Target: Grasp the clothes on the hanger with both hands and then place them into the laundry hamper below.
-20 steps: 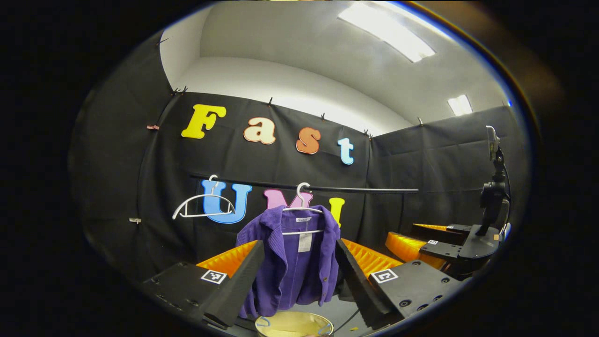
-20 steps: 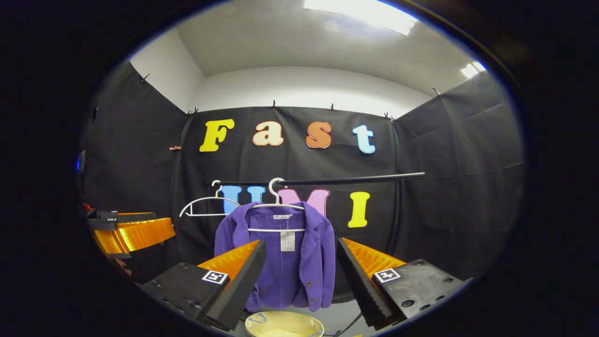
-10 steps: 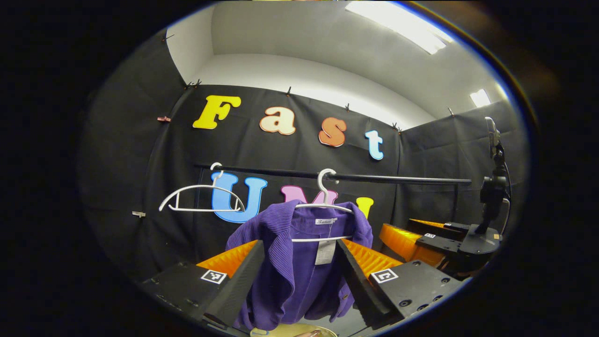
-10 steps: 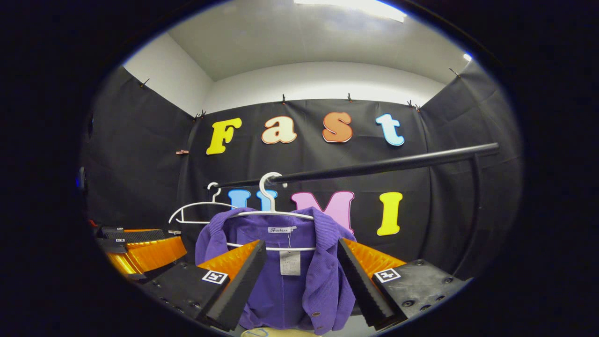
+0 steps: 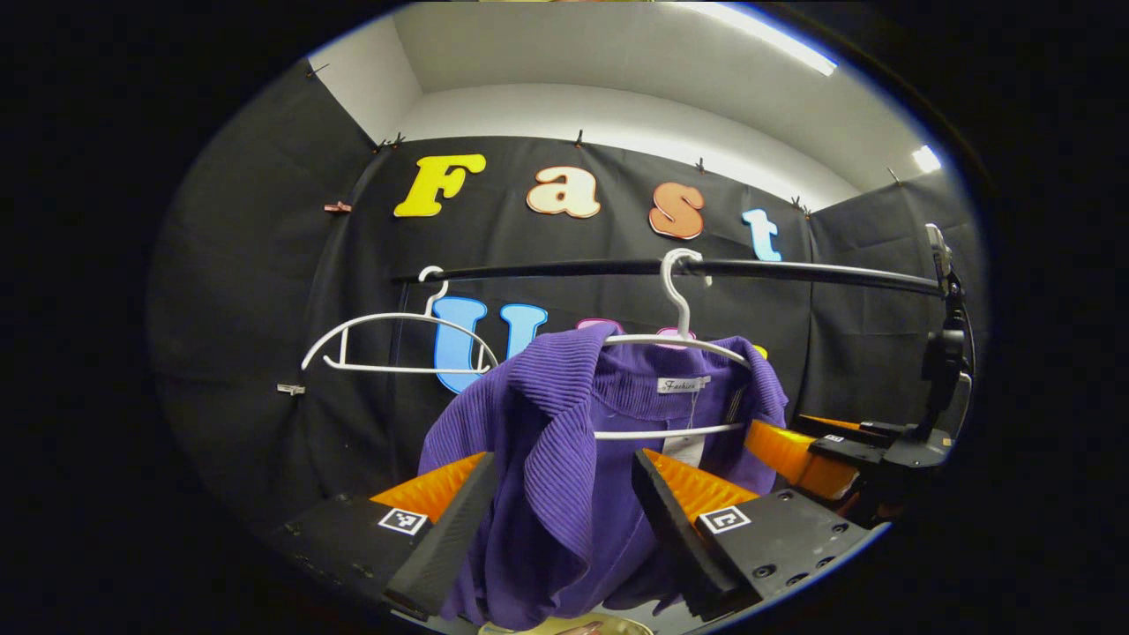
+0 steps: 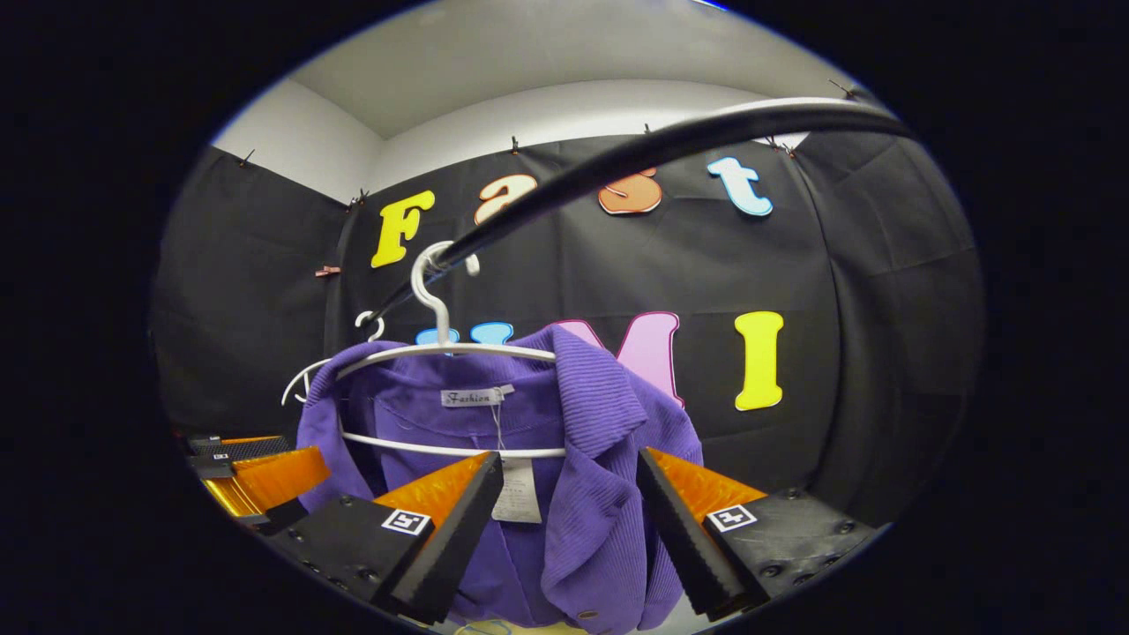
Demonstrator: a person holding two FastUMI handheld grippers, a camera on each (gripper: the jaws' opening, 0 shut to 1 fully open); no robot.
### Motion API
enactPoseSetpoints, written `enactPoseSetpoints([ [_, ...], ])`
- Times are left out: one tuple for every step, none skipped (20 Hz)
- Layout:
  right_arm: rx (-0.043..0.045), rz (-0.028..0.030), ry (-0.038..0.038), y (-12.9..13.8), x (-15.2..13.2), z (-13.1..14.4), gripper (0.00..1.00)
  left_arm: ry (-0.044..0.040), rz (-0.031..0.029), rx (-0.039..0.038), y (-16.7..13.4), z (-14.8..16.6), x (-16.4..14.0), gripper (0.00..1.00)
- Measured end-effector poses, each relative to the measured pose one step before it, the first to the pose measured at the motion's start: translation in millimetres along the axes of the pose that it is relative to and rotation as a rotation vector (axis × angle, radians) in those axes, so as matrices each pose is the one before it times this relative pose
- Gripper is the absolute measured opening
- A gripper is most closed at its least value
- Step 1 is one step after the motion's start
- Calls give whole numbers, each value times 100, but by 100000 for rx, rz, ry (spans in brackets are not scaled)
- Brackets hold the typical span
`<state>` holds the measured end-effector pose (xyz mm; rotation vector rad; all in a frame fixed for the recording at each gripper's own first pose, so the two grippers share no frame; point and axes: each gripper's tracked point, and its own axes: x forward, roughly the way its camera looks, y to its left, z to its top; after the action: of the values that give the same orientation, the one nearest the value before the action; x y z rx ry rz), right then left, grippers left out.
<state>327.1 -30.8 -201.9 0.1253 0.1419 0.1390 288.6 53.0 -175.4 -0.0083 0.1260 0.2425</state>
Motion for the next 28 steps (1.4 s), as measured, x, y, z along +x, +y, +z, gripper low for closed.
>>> enactPoseSetpoints([
  [637, -437, 1302, -516, 528, -607, 98, 439, 1718, -178, 238, -582, 643, 96],
  [845, -193, 1204, -401, 569, -567, 98, 829, 1685, -44, 211, -453, 600, 96],
  [1250, 584, 1200, -231, 447, -417, 98, 586, 1803, 193, 79, -531, 547, 96],
  [1147, 630, 1069, -148, 323, -452, 98, 713, 1510, 197, 173, -431, 469, 96],
  [865, 736, 853, 31, 396, -457, 97, 800, 873, 49, -3, -567, 442, 96],
  [628, 882, 832, 62, 218, -379, 97, 874, 222, 42, -98, -460, 430, 96],
  [102, 958, 652, 170, 274, -285, 97, 1730, 102, 336, -96, -705, 374, 96],
  [-332, 1103, 647, 338, 232, -288, 98, 1650, 411, 489, 39, -470, 353, 96],
  [-505, 1680, 707, 489, 134, -263, 97, 1324, 18, 187, -116, -527, 330, 96],
  [-435, 777, 457, 259, 254, -306, 97, 1263, -467, -17, -67, -290, 255, 97],
  [-438, 307, 542, 46, 218, -249, 96, 331, 370, -210, 66, -264, 196, 96],
  [-63, 523, 485, 19, 295, -142, 96, -235, 838, -334, 203, 26, 160, 93],
  [-95, -40, 396, -220, 279, -137, 92, -96, -35, -543, 8, -136, 171, 93],
  [-350, 42, -578, -188, 371, -6, 90, 555, 1397, -284, 347, -21, 247, 89],
  [-1571, 1345, -452, -226, 764, -1, 84, 914, -613, 294, 48, -275, 307, 84],
  [-2282, 1647, 372, -339, 279, -456, 76, 1645, -2345, 547, -305, -264, 439, 75],
  [-2678, -969, 290, -996, 503, -353, 54, 1683, 468, 624, 221, -265, 40, 63],
  [-867, 488, -432, -709, 62, 237, 32, -638, 6073, 703, 1291, 203, 30, 52],
  [1279, 3807, 1604, 39, 398, -316, 10, -147, -1060, -462, 309, 151, 299, 41],
  [2402, 1467, 445, -365, 243, -39, 9, 498, -1527, -1025, -183, 9, 428, 30],
  [2304, 171, -578, -443, 4, 239, 10, 601, 411, -62, 172, -144, 159, 19],
  [1460, 607, -344, -217, -37, 341, 10, 249, 586, 589, 387, 108, 26, 8],
  [84, 53, -737, -272, -119, 372, 10, 196, 911, 912, 461, 104, -43, 8],
  [-342, -957, -1016, -587, -212, 285, 9, -123, 709, 979, 367, 189, -100, 8],
  [1901, -779, -1432, -771, -264, 455, 10, -601, 1096, 1508, 545, 368, -208, 9],
  [3459, -387, -1285, -654, -247, 525, 9, -643, 1685, 1461, 727, 424, -90, 9],
  [2921, -1179, -1369, -813, -208, 631, 10, -738, 1474, 1375, 817, 364, -134, 9],
  [1710, -1446, -1881, -851, -223, 726, 10, -884, 1778, 793, 872, 533, -5, 9],
])
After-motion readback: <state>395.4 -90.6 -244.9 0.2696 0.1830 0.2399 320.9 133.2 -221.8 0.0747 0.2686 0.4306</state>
